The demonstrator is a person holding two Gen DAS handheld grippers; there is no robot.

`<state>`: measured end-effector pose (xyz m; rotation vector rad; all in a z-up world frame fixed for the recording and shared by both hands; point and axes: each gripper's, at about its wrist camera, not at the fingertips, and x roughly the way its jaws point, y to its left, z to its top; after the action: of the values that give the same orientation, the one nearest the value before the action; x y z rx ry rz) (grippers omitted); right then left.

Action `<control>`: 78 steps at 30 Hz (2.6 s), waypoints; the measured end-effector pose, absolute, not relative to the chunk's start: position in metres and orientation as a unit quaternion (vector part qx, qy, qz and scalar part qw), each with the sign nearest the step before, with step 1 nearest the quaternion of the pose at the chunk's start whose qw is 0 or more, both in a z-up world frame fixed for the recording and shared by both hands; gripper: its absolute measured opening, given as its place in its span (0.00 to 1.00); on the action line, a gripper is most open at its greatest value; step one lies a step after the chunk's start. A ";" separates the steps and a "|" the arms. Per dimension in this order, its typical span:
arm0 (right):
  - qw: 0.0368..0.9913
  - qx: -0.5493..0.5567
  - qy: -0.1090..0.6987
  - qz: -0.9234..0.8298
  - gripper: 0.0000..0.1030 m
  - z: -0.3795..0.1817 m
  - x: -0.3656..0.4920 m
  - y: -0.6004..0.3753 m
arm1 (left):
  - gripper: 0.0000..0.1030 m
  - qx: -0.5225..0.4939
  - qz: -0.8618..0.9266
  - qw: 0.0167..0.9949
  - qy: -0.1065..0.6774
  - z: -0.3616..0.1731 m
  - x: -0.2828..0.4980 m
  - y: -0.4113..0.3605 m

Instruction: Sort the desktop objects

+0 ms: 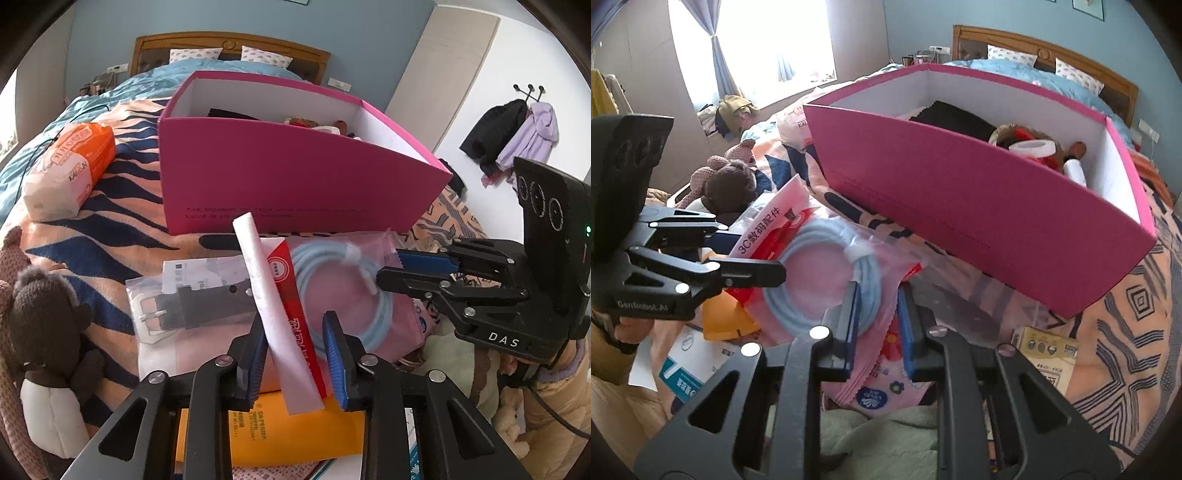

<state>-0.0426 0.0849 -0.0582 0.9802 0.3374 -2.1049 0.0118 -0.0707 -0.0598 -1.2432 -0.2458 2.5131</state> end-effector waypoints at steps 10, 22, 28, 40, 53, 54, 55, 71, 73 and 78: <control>0.383 0.363 0.122 -0.841 0.19 -0.047 -0.042 0.097 | 0.27 -0.444 0.876 0.167 -0.093 -0.059 0.008 -0.073; 0.387 0.421 0.060 -0.818 0.42 -0.067 -0.063 0.102 | 0.25 -0.446 0.873 0.172 -0.093 -0.061 0.007 -0.071; 0.388 0.402 0.098 -0.824 0.23 -0.064 -0.054 0.094 | 0.25 -0.447 0.871 0.179 -0.101 -0.063 0.005 -0.072; 0.387 0.366 0.096 -0.841 0.05 -0.049 -0.047 0.104 | 0.20 -0.441 0.874 0.173 -0.112 -0.060 0.005 -0.075; 0.392 0.336 0.087 -0.852 0.05 -0.031 -0.043 0.110 | 0.11 -0.425 0.884 0.163 -0.110 -0.049 0.005 -0.076; 0.393 0.334 0.088 -0.852 0.05 -0.030 -0.042 0.109 | 0.11 -0.423 0.885 0.162 -0.109 -0.048 0.006 -0.075; 0.392 0.332 0.089 -0.854 0.05 -0.029 -0.042 0.109 | 0.11 -0.422 0.885 0.162 -0.108 -0.047 0.006 -0.075; 0.398 0.320 0.083 -0.856 0.05 -0.020 -0.040 0.110 | 0.11 -0.403 0.897 0.156 -0.095 -0.032 0.011 -0.075; 0.398 0.319 0.083 -0.856 0.05 -0.019 -0.040 0.110 | 0.11 -0.400 0.898 0.156 -0.095 -0.029 0.011 -0.074; 0.400 0.314 0.081 -0.857 0.05 -0.015 -0.040 0.110 | 0.11 -0.391 0.902 0.157 -0.093 -0.023 0.013 -0.075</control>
<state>-0.0398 0.1097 -0.0147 0.7949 0.2048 -2.1690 0.0126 -0.0752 -0.0229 -1.1203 -0.2657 2.5811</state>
